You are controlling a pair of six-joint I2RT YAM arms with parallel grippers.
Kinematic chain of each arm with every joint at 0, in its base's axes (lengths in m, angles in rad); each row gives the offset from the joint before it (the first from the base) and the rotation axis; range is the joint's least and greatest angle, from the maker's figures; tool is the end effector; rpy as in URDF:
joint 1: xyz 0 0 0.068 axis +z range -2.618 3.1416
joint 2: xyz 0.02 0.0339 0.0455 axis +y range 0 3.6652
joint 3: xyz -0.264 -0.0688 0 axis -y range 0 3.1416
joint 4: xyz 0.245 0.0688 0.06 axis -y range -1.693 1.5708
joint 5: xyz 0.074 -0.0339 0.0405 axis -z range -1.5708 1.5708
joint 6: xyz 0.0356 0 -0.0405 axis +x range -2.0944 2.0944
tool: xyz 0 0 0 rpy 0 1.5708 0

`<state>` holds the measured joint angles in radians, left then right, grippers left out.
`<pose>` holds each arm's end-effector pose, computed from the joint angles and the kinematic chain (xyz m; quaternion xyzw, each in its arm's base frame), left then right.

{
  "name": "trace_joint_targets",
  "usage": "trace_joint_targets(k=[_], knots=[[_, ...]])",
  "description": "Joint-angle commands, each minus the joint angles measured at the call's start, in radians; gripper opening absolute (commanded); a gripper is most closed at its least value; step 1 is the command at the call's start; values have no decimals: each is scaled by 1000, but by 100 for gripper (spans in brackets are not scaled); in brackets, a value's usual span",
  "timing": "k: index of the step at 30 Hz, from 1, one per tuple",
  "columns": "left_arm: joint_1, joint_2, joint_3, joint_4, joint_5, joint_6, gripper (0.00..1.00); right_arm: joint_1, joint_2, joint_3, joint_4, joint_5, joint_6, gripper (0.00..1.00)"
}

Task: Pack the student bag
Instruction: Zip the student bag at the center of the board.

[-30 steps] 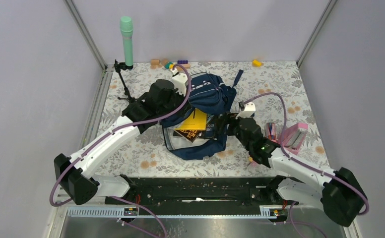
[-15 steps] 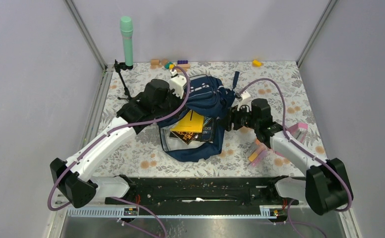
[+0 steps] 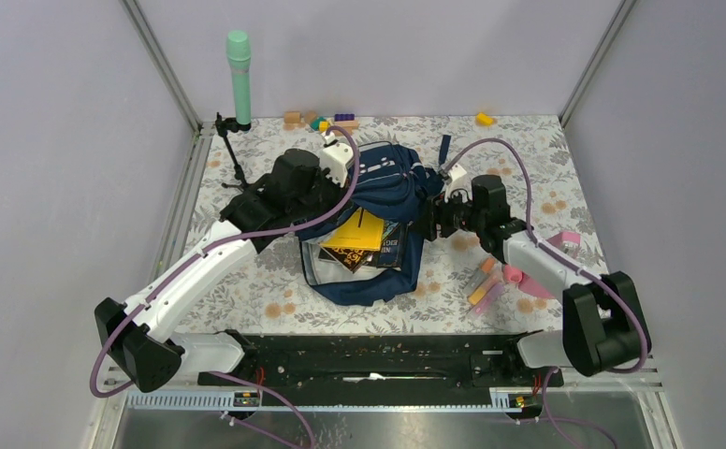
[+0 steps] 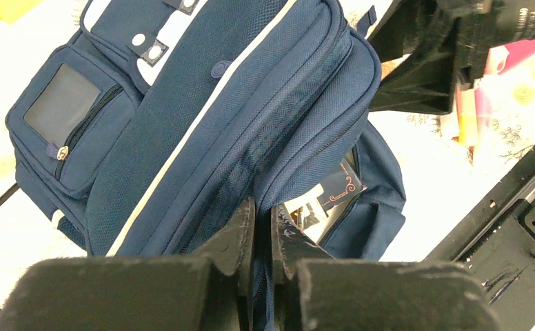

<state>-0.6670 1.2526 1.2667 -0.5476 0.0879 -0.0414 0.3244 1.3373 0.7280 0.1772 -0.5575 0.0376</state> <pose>0.2147 -0.1731 0.3720 0.2877 0.8188 -0.2076 0.4513 0.2677 0.1099 0.2357 -0.2625 0.7802 0.3213 0.4681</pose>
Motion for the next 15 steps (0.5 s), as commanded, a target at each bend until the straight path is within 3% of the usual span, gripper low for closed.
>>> trace_joint_targets(k=[1,9,15], knots=[[10,-46,23,103,19,8,0,-14,87,76,21,-75,-17,64],[11,-47,22,101,18,12,0,-41,152,102,100,-205,12,61],[11,-43,23,101,22,12,0,-42,183,113,81,-255,35,49]])
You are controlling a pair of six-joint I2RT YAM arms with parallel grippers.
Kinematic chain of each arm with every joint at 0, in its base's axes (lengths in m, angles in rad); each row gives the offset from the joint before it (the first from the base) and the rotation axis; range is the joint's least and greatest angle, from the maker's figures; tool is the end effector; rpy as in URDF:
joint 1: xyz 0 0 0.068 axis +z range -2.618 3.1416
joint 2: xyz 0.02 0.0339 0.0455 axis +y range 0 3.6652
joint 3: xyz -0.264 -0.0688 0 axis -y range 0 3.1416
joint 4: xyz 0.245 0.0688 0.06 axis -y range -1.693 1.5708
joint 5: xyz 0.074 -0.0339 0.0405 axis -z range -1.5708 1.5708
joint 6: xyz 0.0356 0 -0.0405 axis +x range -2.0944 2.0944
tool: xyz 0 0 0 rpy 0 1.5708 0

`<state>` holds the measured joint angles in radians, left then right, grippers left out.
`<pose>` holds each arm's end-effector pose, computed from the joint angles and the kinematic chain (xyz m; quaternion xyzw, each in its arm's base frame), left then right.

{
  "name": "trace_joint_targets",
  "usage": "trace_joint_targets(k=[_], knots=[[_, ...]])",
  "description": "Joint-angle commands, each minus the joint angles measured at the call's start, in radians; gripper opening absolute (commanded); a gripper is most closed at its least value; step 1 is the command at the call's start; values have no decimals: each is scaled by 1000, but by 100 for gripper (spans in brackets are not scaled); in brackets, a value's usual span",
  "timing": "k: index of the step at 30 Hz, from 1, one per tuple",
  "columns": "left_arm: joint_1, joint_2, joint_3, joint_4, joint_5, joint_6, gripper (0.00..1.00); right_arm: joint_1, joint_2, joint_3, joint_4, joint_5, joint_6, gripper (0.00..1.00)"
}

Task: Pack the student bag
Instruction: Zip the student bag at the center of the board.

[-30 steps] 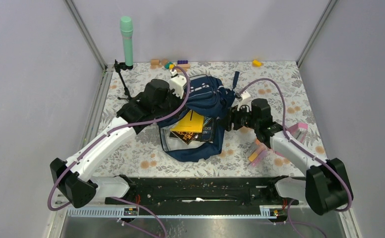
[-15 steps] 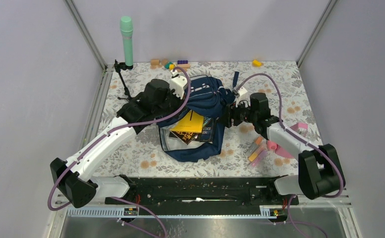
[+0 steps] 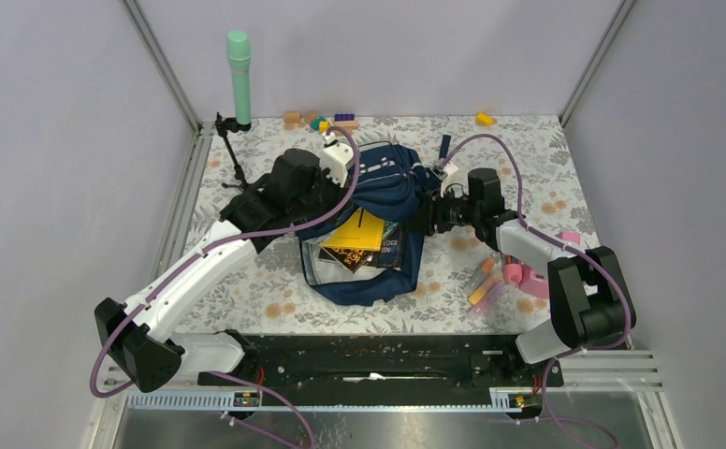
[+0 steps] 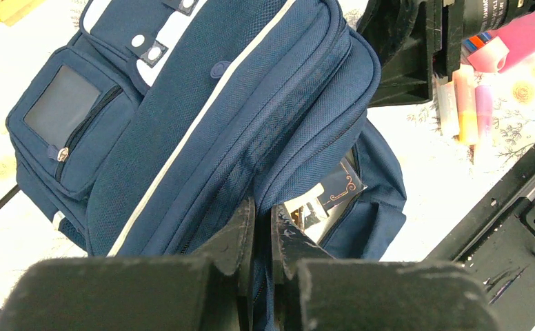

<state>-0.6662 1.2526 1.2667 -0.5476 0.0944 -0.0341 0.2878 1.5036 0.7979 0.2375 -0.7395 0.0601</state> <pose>0.2147 -0.1731 0.3720 0.2919 0.8173 -0.2083 0.4511 0.2973 0.1130 0.2184 -0.2783 0.7676 0.3877 0.4277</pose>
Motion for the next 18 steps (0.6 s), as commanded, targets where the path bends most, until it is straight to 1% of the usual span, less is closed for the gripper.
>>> trace_joint_targets(k=[1,3,6,8,10,12,13,18], knots=[[10,-42,23,101,16,5,0,-6,20,49,2,-77,8,47],[10,-42,23,100,16,6,0,-6,17,55,-35,-82,-6,47],[10,-41,23,99,14,7,0,-6,-5,35,-52,-84,-11,52],[10,-39,25,97,14,7,0,-6,-18,7,-37,-65,-5,50],[10,-39,25,97,15,5,0,-6,-19,-9,-21,-42,0,43],[10,-38,24,97,17,4,0,-6,-14,-5,-32,-21,0,33],[10,-36,25,97,15,5,0,-6,-14,-3,-33,-14,2,29],[10,-32,26,94,16,5,0,-5,-41,-13,-33,6,20,15]])
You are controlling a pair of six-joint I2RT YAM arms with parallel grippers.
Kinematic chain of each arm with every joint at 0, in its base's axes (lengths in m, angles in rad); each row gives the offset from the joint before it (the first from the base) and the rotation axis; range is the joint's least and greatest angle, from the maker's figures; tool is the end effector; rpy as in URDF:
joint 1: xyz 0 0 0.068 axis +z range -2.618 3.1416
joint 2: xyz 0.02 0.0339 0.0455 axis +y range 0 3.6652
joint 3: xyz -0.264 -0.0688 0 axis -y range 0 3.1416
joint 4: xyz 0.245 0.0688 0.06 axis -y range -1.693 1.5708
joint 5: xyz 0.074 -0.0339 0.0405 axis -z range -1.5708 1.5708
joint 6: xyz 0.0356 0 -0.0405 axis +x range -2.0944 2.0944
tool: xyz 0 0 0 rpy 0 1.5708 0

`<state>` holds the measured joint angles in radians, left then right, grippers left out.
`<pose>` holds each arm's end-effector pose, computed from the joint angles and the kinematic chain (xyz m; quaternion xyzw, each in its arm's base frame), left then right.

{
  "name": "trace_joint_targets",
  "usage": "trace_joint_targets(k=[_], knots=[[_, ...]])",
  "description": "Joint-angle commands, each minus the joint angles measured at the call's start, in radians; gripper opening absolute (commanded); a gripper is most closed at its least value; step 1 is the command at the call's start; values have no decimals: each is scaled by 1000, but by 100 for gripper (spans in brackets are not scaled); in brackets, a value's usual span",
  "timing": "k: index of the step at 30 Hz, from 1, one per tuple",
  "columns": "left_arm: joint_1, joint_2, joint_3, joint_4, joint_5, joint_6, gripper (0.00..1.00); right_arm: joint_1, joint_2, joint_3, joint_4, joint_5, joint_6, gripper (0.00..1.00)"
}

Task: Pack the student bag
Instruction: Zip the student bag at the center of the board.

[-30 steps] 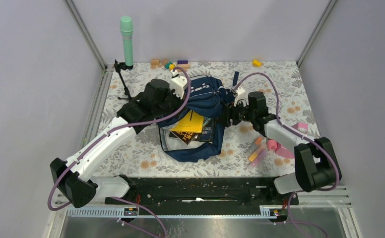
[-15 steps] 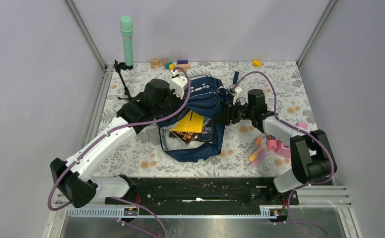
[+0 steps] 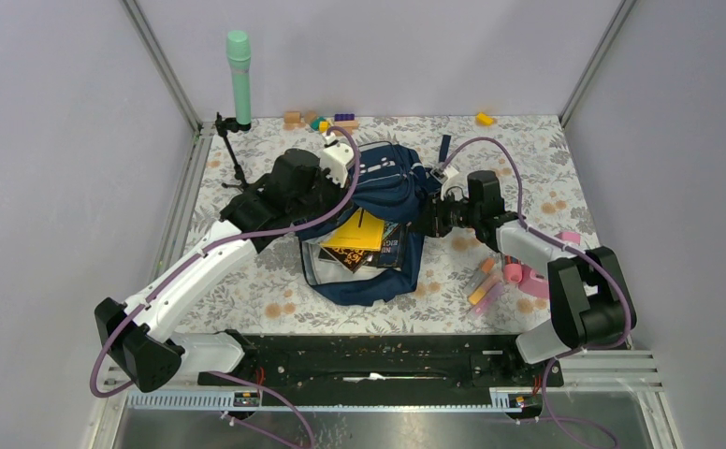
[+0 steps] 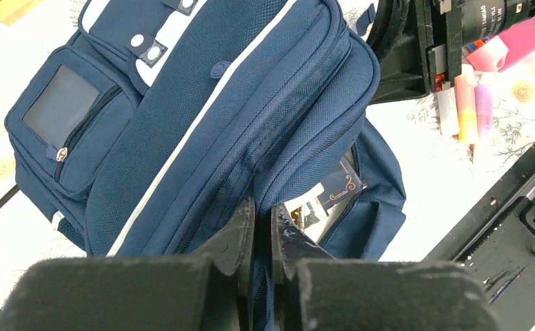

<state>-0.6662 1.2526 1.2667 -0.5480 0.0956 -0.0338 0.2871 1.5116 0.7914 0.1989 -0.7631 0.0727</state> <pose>0.2147 -0.1731 0.3720 0.2923 0.8172 -0.2087 0.4507 0.2948 0.1127 0.2109 -0.2714 0.7786 0.4003 0.3998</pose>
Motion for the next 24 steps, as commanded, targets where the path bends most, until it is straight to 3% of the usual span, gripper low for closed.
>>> trace_joint_targets(k=[1,5,12,24], knots=[[10,-30,27,93,15,5,0,-5,-56,-11,1,30,15,12],[5,-15,36,81,7,0,0,-5,-88,-38,-8,33,66,0],[-87,55,53,35,-78,26,0,6,-166,-117,-27,50,122,0],[-192,208,9,-49,-53,8,0,96,-306,-180,-123,206,220,1]])
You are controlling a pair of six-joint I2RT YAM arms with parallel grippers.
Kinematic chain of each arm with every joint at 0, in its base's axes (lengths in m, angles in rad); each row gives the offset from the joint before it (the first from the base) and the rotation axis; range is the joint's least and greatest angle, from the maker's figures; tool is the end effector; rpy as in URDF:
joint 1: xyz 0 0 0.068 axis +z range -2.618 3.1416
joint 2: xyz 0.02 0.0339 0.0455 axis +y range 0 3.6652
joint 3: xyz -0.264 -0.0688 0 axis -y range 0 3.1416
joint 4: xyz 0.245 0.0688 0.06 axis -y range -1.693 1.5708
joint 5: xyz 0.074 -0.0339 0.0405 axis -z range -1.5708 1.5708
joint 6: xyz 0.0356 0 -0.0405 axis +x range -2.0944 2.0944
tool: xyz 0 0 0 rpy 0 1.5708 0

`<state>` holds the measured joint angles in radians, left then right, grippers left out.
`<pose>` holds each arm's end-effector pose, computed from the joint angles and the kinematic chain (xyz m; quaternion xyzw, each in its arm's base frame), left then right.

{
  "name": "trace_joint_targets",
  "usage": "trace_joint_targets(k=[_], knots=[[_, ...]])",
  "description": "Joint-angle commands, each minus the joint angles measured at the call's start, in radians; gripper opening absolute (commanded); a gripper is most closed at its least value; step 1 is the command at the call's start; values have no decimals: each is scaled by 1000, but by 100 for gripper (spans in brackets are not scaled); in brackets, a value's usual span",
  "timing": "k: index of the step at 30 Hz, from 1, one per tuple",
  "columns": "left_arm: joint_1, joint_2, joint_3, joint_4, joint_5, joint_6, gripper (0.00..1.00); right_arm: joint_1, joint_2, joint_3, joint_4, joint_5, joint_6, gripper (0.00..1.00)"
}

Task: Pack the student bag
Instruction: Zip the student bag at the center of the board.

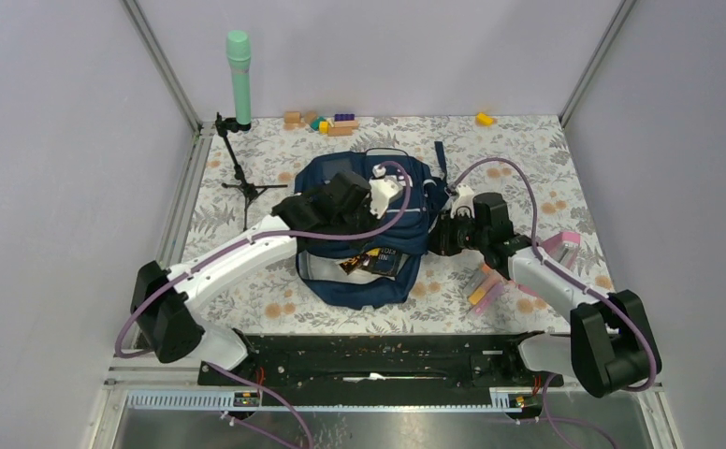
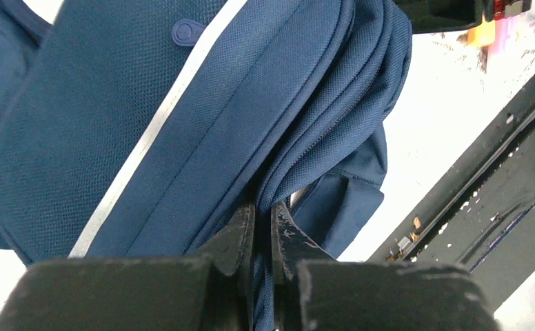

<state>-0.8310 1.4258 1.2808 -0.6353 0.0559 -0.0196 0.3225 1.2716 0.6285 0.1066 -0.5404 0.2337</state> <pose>0.2081 -0.2309 0.3216 0.3740 0.8434 -0.1823 0.3400 0.2446 0.1011 0.2134 -0.1690 0.8310 0.3539 0.3945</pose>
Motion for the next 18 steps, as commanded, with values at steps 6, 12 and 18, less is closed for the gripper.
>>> trace_joint_targets(k=[6,12,18], knots=[[-39,76,-12,18,34,-6,0,93,-110,-107,0,44,141,4],[-54,162,23,-60,-124,-27,0,145,-210,-216,66,88,233,9],[-59,190,39,-66,-119,-70,0,192,-229,-297,129,89,274,9]])
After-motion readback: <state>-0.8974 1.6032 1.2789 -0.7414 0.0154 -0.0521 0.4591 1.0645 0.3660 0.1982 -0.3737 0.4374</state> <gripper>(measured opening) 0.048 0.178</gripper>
